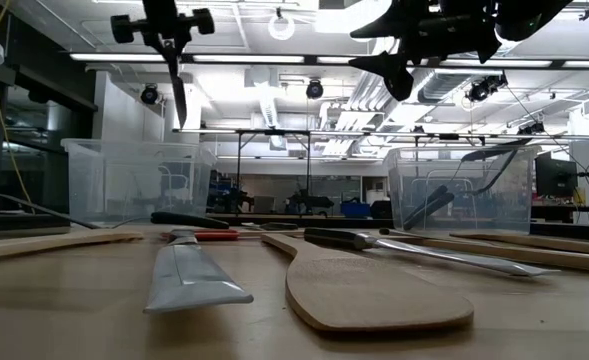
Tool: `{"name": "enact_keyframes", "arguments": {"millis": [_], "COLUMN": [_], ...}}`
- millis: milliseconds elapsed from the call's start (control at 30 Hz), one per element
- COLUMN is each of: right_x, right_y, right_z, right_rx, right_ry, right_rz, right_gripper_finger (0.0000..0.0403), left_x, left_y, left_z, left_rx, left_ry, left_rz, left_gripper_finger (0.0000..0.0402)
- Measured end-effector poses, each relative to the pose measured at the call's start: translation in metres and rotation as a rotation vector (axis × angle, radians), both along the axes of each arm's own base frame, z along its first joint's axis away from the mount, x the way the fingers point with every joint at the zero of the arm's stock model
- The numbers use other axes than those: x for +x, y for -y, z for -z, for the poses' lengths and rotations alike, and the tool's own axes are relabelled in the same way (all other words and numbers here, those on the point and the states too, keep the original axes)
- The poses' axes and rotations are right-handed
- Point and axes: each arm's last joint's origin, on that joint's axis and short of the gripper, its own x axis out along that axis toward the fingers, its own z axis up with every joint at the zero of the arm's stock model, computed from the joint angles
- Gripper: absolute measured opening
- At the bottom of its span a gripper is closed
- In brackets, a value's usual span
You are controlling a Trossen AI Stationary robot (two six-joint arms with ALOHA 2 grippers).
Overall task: Pick & Place Kitchen Items
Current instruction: Put the black kitchen knife into the top left transparent bin
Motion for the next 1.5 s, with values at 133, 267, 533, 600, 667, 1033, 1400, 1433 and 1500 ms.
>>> {"name": "enact_keyframes", "arguments": {"millis": [133,267,533,600,667,1033,1400,1433,1500], "right_x": [0.0,0.0,0.0,-0.001,-0.001,-0.001,-0.001,-0.001,-0.001], "right_y": [0.0,0.0,0.0,0.0,0.001,0.002,0.002,0.002,0.002], "right_z": [0.0,0.0,0.004,0.006,0.006,0.007,0.007,0.007,0.007], "right_rx": [0.0,0.0,0.016,0.023,0.024,0.02,0.018,0.018,0.018], "right_ry": [0.0,0.0,-0.035,-0.054,-0.06,-0.065,-0.068,-0.067,-0.067], "right_rz": [0.0,0.0,0.018,0.032,0.043,0.078,0.099,0.099,0.1], "right_gripper_finger": [0.0217,0.0217,0.0217,0.0217,0.0217,0.0217,0.0217,0.0217,0.0217], "left_x": [-0.006,-0.011,-0.023,-0.026,-0.027,-0.038,-0.057,-0.059,-0.062], "left_y": [-0.01,-0.018,-0.031,-0.033,-0.034,-0.042,-0.05,-0.05,-0.052], "left_z": [0.015,0.033,0.07,0.077,0.085,0.117,0.14,0.142,0.142], "left_rx": [-0.011,-0.01,-0.065,-0.075,-0.083,-0.191,-0.279,-0.291,-0.303], "left_ry": [0.07,0.154,0.252,0.289,0.321,0.468,0.599,0.609,0.63], "left_rz": [-0.076,-0.161,-0.262,-0.284,-0.3,-0.353,-0.47,-0.478,-0.491], "left_gripper_finger": [0.0082,0.0082,0.0082,0.0082,0.0082,0.0082,0.0082,0.0082,0.0082]}}
